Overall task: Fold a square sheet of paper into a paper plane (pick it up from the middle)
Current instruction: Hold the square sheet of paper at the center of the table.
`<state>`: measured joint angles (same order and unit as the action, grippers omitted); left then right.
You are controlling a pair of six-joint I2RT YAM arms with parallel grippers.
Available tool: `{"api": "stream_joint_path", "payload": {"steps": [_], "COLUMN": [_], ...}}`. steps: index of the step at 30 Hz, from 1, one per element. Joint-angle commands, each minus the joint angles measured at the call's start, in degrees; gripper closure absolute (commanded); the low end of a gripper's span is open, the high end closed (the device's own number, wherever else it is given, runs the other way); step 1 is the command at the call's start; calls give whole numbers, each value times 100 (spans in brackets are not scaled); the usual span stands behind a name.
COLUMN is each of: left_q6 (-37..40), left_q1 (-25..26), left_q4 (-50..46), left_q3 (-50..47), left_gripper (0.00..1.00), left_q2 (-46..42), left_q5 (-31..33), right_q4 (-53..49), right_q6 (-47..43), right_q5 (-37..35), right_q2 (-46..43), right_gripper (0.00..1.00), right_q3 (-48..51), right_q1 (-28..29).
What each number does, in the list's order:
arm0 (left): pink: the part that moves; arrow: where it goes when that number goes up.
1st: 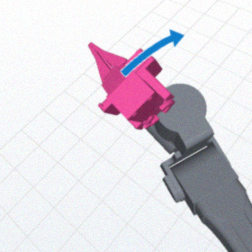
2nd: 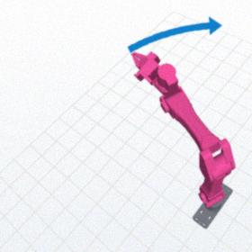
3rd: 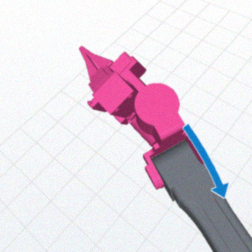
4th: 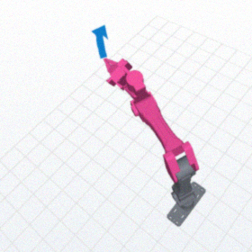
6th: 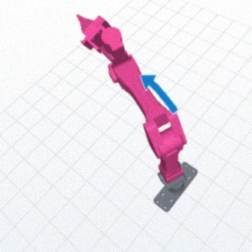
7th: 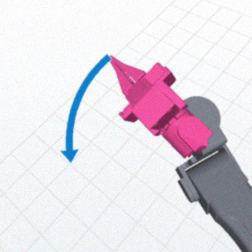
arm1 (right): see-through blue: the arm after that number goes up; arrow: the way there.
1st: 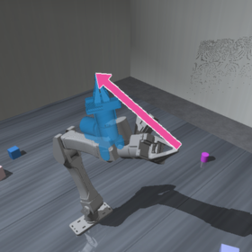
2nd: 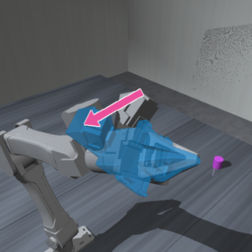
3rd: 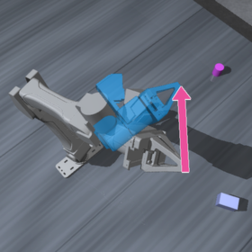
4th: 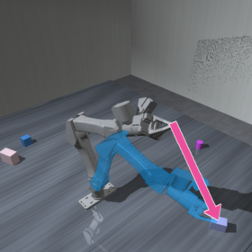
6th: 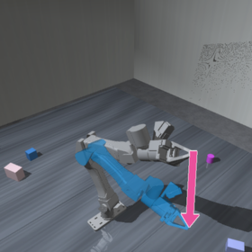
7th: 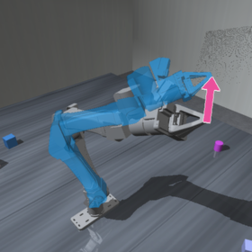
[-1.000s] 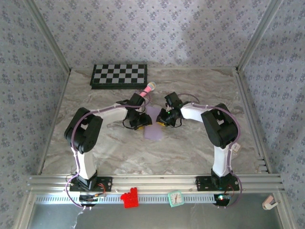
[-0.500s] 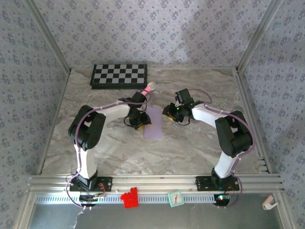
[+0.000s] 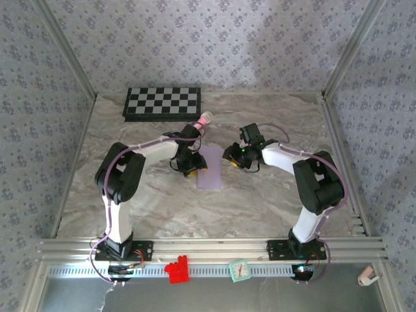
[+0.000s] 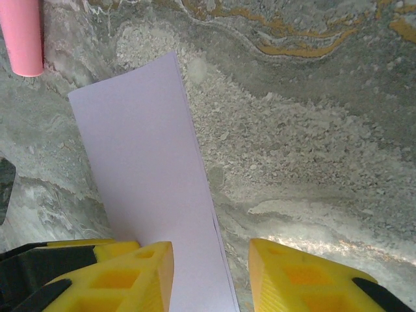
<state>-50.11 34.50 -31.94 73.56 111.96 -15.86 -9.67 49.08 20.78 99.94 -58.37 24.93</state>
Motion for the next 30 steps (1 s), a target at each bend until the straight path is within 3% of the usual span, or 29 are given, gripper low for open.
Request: {"api": "stream_joint_path", "payload": {"steps": [1,30], "left_q6": [-52,177], "left_q1": [23,59], "left_q4": [-374,-442], "left_q3": [-178,-56], "left_gripper": [52,51], "left_q2": [579,809], "left_q5": [259,131], "right_q4": [32,195], "right_q6": [-71,-417], "right_q5": [14,583], "right_q2": [53,530], "right_gripper": [63,67], "right_q3": [53,-326], "right_q1": [1,296]}}
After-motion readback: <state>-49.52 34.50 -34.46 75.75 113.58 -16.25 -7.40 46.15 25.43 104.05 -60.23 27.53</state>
